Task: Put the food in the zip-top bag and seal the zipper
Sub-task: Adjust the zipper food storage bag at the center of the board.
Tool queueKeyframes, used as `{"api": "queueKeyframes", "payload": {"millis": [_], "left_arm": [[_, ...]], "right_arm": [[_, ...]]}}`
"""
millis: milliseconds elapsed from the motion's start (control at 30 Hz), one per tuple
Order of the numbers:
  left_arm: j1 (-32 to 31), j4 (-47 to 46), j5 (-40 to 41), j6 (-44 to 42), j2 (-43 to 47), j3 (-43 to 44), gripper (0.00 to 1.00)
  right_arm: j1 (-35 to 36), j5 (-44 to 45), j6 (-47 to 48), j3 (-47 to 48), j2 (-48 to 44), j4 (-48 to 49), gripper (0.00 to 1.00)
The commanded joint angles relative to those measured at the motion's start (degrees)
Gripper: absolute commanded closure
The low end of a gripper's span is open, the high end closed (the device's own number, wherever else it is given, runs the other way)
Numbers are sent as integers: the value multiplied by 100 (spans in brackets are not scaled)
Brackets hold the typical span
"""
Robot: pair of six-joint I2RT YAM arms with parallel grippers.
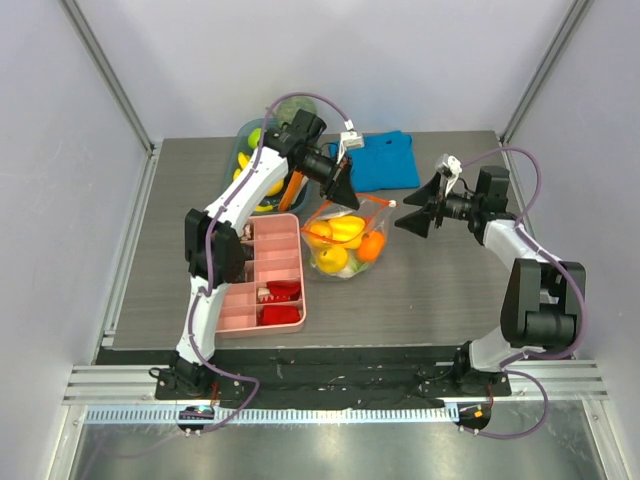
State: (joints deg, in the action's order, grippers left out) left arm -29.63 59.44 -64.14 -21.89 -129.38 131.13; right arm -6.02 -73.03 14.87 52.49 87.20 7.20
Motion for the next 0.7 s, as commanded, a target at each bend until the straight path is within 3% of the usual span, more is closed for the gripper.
{"api": "queueKeyframes", "payload": {"millis": [0, 267, 367, 400, 467, 500, 567, 667], "left_arm": [[-8, -547, -309, 184, -25, 123, 94], [-8, -776, -362, 414, -61, 141, 94], [-8, -767, -371, 387, -35, 97, 94], [-8, -776, -354, 387, -26, 79, 94], [1, -785, -354, 422, -26, 62, 94], [1, -811, -345, 457, -26, 44, 93], [18, -846, -327, 493, -17, 9, 93], [27, -846, -82, 563, 44, 26, 84]], "right_arm": [[258, -756, 645, 157, -45, 292, 3], [602, -545, 1105, 314, 393, 343, 8], [795, -502, 974, 446, 578, 422, 28], [804, -484, 860, 464, 605, 570, 43], [804, -414, 325, 438, 623, 991, 58], [804, -379, 140, 403, 597, 1142, 74], [796, -273, -472, 271, 518, 1640, 91], [778, -194, -1465, -89, 272, 2667, 99]]}}
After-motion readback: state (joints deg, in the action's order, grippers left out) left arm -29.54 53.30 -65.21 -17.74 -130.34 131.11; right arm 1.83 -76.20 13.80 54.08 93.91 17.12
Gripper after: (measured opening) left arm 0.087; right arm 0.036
